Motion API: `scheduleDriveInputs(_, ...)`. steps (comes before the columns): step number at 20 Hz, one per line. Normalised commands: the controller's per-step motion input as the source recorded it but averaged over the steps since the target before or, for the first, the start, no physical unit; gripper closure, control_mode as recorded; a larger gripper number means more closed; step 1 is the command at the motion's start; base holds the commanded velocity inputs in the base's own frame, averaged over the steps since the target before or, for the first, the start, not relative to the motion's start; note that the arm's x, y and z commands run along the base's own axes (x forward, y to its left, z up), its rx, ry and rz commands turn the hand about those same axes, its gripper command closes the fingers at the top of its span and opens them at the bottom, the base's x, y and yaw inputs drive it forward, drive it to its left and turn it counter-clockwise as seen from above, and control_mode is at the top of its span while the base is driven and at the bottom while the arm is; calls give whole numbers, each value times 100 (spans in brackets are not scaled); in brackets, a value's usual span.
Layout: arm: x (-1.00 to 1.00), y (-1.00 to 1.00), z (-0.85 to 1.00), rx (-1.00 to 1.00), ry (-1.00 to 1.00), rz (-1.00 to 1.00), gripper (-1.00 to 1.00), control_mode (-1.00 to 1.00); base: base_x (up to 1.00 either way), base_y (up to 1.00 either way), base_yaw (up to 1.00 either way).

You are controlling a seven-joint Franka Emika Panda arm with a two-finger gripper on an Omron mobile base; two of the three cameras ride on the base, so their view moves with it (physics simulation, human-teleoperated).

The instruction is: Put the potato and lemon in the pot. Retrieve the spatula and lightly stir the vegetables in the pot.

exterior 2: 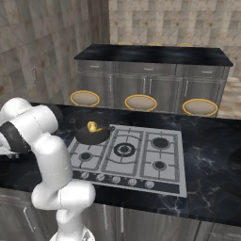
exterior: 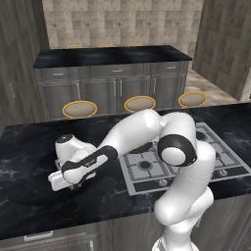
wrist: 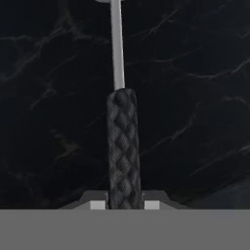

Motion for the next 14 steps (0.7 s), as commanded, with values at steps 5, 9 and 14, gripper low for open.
scheduleDriveInputs(5, -5, -63, 99, 1, -3, 0, 100, -100, 0, 0, 0)
scheduleDriveInputs(9, 0, -85, 92, 0, -9, 0, 100, -100, 0, 0, 0)
scheduleDriveInputs(14, 0, -91, 84, 0, -9, 1, 100, -100, 0, 0, 0)
